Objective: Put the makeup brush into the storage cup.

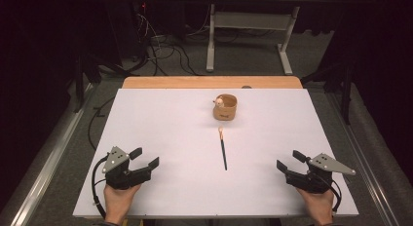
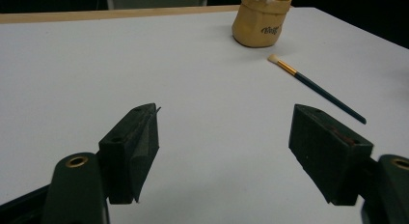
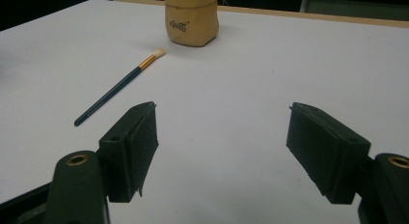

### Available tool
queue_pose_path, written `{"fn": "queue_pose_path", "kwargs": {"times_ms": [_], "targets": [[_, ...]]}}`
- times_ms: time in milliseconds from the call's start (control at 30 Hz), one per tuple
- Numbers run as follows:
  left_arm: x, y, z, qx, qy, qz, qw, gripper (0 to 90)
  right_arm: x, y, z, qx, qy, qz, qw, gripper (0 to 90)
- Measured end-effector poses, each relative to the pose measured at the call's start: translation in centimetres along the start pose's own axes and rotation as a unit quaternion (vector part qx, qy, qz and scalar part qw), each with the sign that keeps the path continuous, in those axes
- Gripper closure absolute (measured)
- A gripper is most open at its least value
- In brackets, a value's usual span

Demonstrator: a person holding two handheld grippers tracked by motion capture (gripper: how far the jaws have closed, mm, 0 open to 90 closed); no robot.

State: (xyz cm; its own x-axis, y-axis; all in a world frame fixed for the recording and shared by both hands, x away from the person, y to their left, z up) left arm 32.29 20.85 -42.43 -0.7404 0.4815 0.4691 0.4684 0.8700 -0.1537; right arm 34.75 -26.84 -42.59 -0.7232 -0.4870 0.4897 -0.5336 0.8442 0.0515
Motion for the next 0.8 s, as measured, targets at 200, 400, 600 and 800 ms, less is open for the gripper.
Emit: {"fn": "queue_pose_path", "kwargs": {"times_ms": [200,400,600,800], "targets": [[0.12,-0.05,0.02,-0.002,0.000,0.001,1.0000,26.8,0.05,0.11,-0.01,0.003,-0.002,-0.001,1.0000,28.6],[0.20,0.20,-0.04,-0.001,-0.002,0.001,1.0000,26.8,-0.13,0.09,0.01,0.004,0.001,0.003,1.0000,28.7],[0.20,0.06,0.03,-0.003,0.000,0.000,1.0000,26.9,0.04,0.01,0.01,-0.002,-0.003,0.004,1.0000,28.8],[0.12,0.11,0.02,-0.002,0.002,0.000,1.0000,27.0,-0.01,-0.01,0.00,-0.002,-0.002,0.005,1.0000,29.2]]}}
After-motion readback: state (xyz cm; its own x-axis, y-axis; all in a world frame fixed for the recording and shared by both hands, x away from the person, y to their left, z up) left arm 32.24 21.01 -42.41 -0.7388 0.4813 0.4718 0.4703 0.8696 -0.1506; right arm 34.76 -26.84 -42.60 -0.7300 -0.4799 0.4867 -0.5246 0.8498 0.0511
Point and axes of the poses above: each handheld gripper's, and its own axes: x roughly backward along the jaws, z roughly out of its underside, y roughly to its left, the point moved 5 cm from there along -x, roughly forward along the jaws, and after that the axes turned 5 degrees about y, right-handed, at the moved point
